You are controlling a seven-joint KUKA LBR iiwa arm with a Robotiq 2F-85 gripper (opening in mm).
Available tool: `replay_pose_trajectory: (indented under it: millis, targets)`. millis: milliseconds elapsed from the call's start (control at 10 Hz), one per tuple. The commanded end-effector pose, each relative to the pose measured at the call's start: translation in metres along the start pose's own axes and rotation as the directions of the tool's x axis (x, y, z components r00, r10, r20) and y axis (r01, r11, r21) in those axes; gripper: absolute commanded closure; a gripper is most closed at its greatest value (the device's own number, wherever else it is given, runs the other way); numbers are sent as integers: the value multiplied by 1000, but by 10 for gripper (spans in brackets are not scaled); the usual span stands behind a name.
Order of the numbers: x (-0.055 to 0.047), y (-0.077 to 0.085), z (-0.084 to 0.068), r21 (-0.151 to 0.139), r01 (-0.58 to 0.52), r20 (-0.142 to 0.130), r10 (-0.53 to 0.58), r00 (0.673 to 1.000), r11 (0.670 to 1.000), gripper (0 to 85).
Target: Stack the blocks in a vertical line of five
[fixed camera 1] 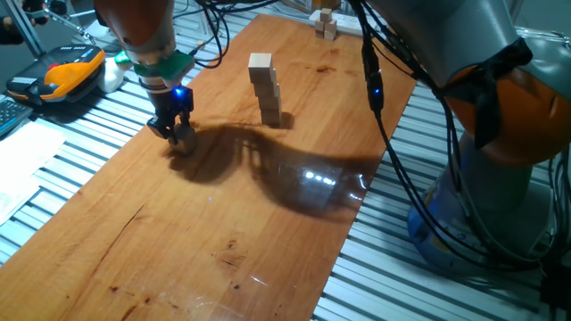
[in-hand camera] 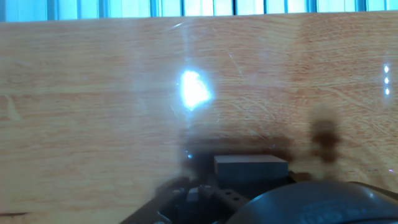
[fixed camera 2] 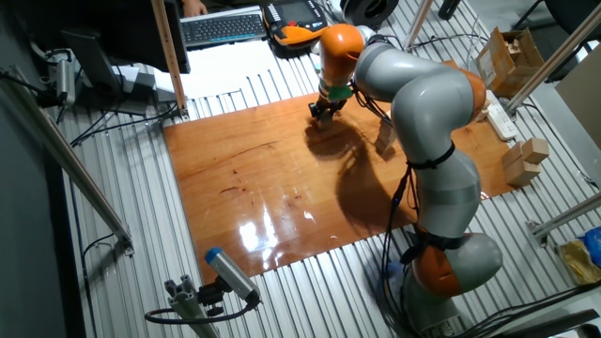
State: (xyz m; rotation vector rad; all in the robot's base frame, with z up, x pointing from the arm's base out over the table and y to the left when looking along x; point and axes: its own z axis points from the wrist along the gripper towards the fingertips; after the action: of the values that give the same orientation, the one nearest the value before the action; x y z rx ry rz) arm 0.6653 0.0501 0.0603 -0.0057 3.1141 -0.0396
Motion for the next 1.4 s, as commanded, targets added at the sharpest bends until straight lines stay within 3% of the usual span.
replay_pose_trajectory:
  millis: [0, 200, 300, 400, 500, 900, 1000, 1100, 1200, 1300]
  targets:
    - [0, 0, -2, 5, -5, 4, 5, 1000, 1000, 850]
    - [-3, -2, -13, 4, -2, -8, 2, 1000, 1000, 850]
    - [-4, -4, -21, -42, -4, -39, 2, 999, 999, 850]
    - [-6, -8, -29, -61, 11, -72, -15, 997, 998, 850]
    - [-9, -13, -36, -55, 28, -94, -33, 995, 998, 850]
    - [-8, -19, -51, -122, -46, -47, 41, 998, 991, 850]
    - [-5, -19, -57, -106, -92, -38, 88, 995, 990, 850]
    - [-2, -21, -65, -59, -135, -18, 134, 991, 989, 850]
    - [1, -25, -74, -44, -168, -4, 168, 986, 985, 850]
    - [3, -32, -84, -46, -189, -7, 189, 982, 981, 850]
